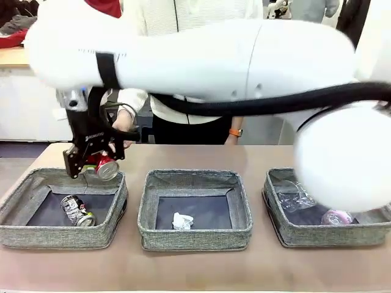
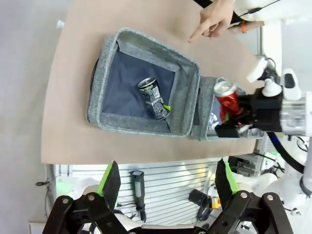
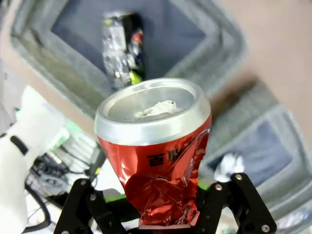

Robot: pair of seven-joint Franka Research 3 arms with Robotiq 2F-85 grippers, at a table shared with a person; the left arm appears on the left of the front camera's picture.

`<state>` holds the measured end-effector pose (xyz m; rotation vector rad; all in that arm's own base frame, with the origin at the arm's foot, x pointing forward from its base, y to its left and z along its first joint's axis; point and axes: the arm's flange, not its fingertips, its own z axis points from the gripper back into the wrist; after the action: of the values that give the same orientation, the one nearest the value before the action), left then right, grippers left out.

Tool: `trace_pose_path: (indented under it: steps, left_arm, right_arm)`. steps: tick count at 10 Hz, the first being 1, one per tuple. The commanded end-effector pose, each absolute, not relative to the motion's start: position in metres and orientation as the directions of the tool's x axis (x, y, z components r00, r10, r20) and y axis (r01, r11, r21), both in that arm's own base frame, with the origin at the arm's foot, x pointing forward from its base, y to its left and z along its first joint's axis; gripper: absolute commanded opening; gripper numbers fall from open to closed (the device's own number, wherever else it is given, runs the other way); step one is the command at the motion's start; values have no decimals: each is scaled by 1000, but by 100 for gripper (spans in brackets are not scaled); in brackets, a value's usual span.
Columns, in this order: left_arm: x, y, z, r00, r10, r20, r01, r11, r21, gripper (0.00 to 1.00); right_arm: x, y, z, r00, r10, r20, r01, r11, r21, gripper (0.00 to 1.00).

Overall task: Sort the waste into the appropriate baskets.
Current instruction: Place the picked waste into the Fabric basket indicated by the person.

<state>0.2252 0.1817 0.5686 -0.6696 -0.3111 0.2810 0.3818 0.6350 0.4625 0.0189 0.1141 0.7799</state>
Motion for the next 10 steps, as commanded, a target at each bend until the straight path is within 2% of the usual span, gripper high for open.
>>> trace_pose_path:
  steps: [1, 3, 7, 8, 9, 10]
  left_arm:
    - [221, 184, 569, 920, 348, 182, -159, 753, -638, 100]
    - [221, 184, 569, 920, 348, 182, -159, 753, -638, 100]
    - [221, 184, 569, 920, 348, 182, -159, 753, -638, 100]
    - [221, 184, 569, 920, 348, 182, -159, 753, -638, 100]
    - [221, 184, 569, 920, 348, 182, -159, 753, -638, 100]
    - [221, 184, 569, 920, 348, 182, -159, 753, -638, 100]
  right_arm:
    - [411, 673, 474, 625, 777, 74, -781, 622, 57, 3]
    - [410, 679, 471, 642, 743, 188, -754, 657, -21, 3]
    - [411, 684, 468, 594, 790, 152, -801, 598, 23, 3]
    - [411, 685, 467, 589, 795, 146, -806, 592, 32, 61]
    - [410, 685, 466, 591, 795, 137, -806, 591, 41, 62]
    - [409, 685, 467, 590, 797, 132, -807, 589, 50, 100]
